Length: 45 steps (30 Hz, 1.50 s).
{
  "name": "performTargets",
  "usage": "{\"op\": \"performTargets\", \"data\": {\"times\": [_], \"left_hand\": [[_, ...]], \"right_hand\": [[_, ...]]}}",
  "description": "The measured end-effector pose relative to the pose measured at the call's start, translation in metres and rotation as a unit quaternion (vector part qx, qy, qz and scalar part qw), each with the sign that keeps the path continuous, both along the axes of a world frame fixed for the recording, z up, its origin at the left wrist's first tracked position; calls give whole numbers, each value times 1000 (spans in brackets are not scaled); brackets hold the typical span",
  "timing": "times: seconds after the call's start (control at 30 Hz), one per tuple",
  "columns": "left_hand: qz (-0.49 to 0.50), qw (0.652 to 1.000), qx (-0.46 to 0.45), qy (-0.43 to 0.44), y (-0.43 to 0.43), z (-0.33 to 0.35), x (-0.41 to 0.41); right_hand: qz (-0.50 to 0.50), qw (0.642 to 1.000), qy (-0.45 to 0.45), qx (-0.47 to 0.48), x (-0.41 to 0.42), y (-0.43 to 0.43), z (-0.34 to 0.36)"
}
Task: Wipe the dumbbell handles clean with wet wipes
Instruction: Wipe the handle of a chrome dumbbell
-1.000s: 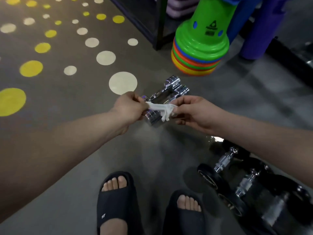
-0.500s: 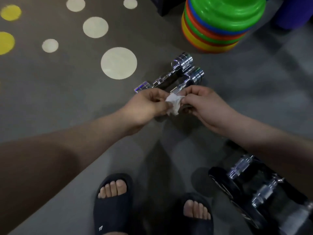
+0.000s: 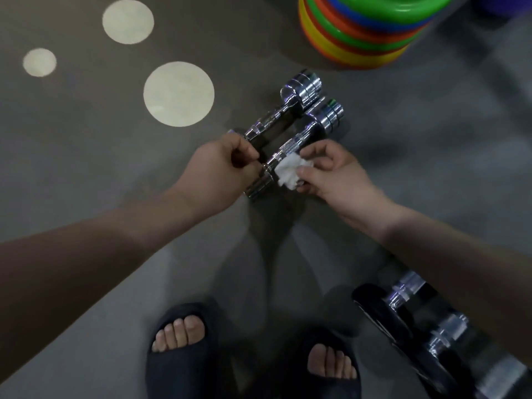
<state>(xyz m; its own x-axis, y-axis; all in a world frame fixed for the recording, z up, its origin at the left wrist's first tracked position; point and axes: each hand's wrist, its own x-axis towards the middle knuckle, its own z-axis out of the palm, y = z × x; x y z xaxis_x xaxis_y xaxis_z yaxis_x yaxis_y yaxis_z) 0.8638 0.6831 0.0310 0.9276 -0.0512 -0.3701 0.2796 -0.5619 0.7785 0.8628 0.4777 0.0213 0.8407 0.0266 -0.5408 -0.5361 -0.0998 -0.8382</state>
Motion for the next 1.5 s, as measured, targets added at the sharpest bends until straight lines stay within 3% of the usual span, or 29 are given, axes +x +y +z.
{"op": "performTargets", "data": {"times": [0.17, 0.33, 0.6, 0.83, 0.9, 1.13, 1.5], "left_hand": [[-110, 979, 132, -113, 19, -14, 1], [-188, 960, 177, -105, 23, -22, 1], [-253, 936, 232, -84, 22, -22, 2], [-288, 923, 237, -95, 24, -24, 8], [-300, 917, 241, -103, 25, -24, 8], [-313, 909, 235, -141, 30, -29, 9], [-291, 915, 234, -154, 27, -33, 6]], "right_hand": [[45, 969, -108, -218, 33, -22, -18], [54, 928, -165, -329, 48, -15, -24], [114, 908, -216, -342, 43, -14, -47], [188, 854, -286, -392, 45, -20, -62], [178, 841, -309, -407, 44, -27, -62], [117, 849, -304, -416, 45, -27, -63], [259, 761, -324, -498, 51, -23, -67]]}}
